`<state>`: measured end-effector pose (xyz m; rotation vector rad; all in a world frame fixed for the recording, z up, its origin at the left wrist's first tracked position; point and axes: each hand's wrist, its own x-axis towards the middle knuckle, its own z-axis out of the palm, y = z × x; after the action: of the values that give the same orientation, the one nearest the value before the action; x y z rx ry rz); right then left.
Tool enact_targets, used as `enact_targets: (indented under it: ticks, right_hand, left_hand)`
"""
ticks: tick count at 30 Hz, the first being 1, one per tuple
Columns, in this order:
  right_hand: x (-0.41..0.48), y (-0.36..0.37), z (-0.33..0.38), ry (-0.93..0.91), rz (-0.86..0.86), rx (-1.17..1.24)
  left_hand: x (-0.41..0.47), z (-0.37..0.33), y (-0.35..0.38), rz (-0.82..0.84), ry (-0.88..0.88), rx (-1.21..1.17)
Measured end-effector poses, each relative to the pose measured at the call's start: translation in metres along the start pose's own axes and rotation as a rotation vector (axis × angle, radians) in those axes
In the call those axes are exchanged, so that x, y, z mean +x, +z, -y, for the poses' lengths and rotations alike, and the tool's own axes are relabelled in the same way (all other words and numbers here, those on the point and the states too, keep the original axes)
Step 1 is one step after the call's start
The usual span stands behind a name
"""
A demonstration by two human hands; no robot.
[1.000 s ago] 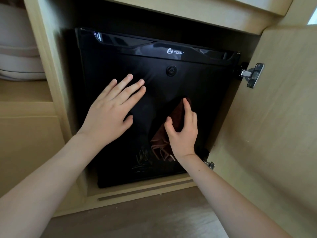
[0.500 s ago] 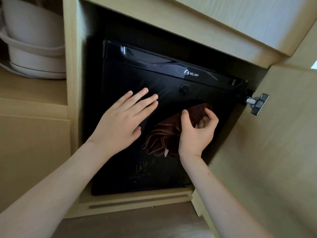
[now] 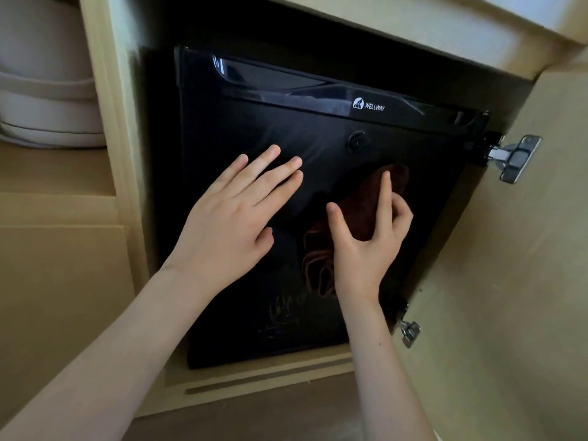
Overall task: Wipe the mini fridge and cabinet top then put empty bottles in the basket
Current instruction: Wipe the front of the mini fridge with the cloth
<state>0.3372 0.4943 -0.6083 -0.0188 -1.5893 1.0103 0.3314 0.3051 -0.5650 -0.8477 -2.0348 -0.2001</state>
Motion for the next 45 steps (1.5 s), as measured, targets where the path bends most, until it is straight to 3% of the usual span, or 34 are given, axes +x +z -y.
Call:
enact_targets:
  ticks: [7,15,19,23,28,32,36,39,45]
  right_hand:
    - [0.003,0.011,-0.012,-0.155,-0.120,-0.202]
    - [-0.005,0.032,-0.012,0.011,-0.308,0.116]
    - [-0.039,0.038,-0.028,0.060,-0.333,0.063]
    - [-0.107,0.041,-0.039,0.256,-0.313,0.031]
    - [-0.099,0.057,-0.013,0.456,-0.460,0.110]
    - [-0.073,0.073,0.013,0.299,-0.481,0.131]
    - [-0.088,0.070,-0.010,0.111,-0.384,-0.003]
    - [-0.123,0.065,-0.027,0.255,-0.356,-0.053]
    - [-0.116,0.067,-0.005,0.501,-0.480,0.085]
  left_hand:
    - [-0.003,0.007,0.001,0.000,0.029,0.014]
    - [-0.007,0.010,0.006,-0.030,0.032,0.026]
    - [-0.008,0.010,0.009,-0.043,0.037,0.041]
    - [-0.012,0.014,0.010,-0.046,0.057,0.051]
    - [-0.027,0.019,0.012,-0.031,0.073,0.078]
    - [-0.045,0.027,0.018,-0.033,0.073,0.114]
    - [-0.059,0.033,0.024,-0.053,0.071,0.159]
    - [-0.061,0.033,0.025,-0.058,0.062,0.163]
    - [-0.060,0.029,0.020,-0.029,0.051,0.160]
